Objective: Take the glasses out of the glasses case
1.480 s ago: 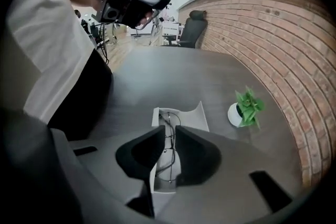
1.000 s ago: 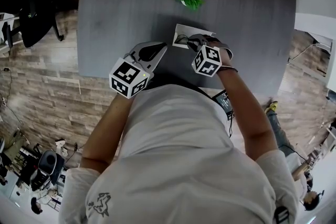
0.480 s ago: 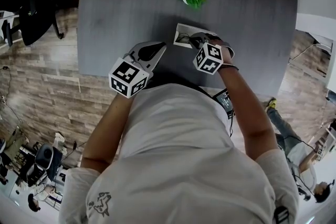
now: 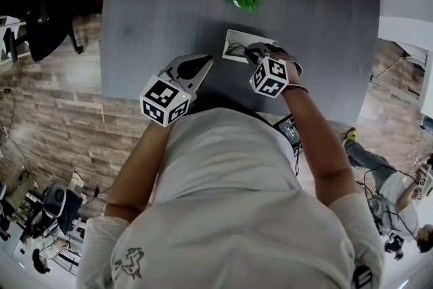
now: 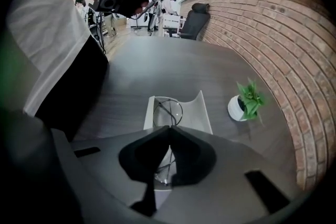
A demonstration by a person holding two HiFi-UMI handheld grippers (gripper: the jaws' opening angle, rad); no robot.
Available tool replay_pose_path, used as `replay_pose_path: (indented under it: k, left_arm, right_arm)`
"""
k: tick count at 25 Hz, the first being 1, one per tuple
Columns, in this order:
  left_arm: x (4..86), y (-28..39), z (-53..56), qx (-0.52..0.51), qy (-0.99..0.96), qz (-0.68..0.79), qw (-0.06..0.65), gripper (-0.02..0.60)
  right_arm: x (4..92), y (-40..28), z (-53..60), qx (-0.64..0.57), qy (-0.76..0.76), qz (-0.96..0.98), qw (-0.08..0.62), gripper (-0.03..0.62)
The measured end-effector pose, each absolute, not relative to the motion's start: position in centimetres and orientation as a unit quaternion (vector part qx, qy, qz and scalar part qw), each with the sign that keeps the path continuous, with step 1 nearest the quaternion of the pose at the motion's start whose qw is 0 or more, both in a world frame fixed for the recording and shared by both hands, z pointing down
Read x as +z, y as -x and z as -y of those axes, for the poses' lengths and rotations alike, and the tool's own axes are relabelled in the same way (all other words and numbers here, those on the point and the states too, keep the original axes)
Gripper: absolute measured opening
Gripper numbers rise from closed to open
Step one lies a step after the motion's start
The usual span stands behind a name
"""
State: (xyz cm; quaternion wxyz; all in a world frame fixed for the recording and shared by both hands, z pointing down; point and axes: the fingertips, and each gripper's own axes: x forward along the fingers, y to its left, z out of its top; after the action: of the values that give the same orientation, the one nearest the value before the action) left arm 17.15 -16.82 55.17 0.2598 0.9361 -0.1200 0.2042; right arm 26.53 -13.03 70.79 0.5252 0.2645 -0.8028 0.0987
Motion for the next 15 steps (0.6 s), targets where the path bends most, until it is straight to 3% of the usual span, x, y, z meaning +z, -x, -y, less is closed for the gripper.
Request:
replay_pose_path:
  k: [15]
  left_arm:
    - [52.4, -17.3, 16.0, 0.191, -0.948, 0.119, 0.226, 0.011]
  right_arm:
    - [65.7, -27.0, 13.2, 0.066, -0.315, 0.801, 0.505, 0.014]
